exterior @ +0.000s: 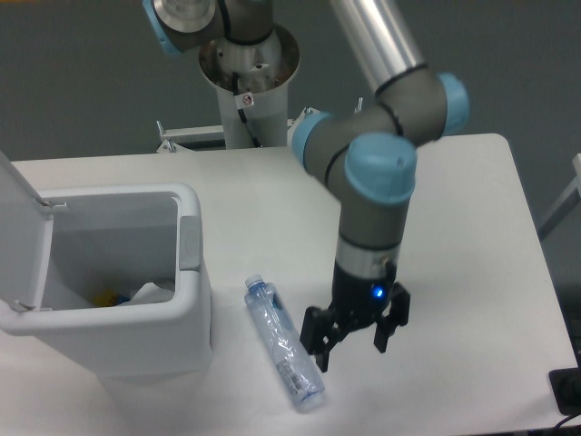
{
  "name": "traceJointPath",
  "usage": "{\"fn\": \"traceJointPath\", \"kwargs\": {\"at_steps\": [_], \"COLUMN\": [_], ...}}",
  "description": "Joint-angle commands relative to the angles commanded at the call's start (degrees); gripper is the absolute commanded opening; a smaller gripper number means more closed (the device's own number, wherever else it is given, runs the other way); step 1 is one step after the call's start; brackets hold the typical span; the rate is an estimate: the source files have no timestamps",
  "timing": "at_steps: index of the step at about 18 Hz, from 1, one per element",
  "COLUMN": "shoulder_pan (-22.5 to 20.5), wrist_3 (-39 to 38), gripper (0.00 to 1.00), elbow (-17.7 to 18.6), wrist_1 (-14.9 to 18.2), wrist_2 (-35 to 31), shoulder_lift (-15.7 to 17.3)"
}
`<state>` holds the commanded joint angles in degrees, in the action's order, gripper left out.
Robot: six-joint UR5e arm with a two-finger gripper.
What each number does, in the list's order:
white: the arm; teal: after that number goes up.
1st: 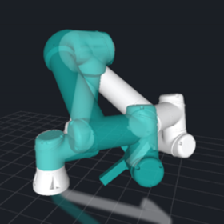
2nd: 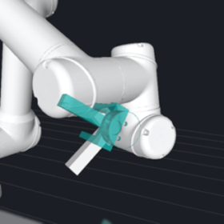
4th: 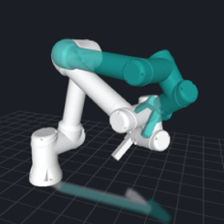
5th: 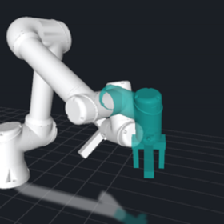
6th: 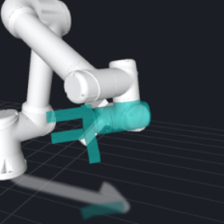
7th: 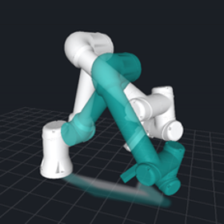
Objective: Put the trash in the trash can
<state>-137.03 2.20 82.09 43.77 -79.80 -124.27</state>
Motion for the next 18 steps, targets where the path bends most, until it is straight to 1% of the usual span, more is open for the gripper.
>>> {"fn": "traceJointPath", "kwargs": {"at_steps": [2,3,5,7,9,18], "shoulder_pan": [1.8,2.4,2.6,3.0,4.0,4.3], "wrist_3": [0.1,0.1,0.1,0.2,0.3,0.3], "gripper": [1.00,1.00,1.00,1.00,1.00,1.00], "elbow": [0.1,0.4,0.9,0.8,1.0,3.0], "wrist_1": [0.0,0.0,-0.1,0.0,0.1,0.0], "wrist_2": [-1.5,-2.0,-2.2,-2.7,-5.3,-5.9], "shoulder_lift": [-1.5,-1.7,-1.9,-3.0,-3.9,-4.7]}}
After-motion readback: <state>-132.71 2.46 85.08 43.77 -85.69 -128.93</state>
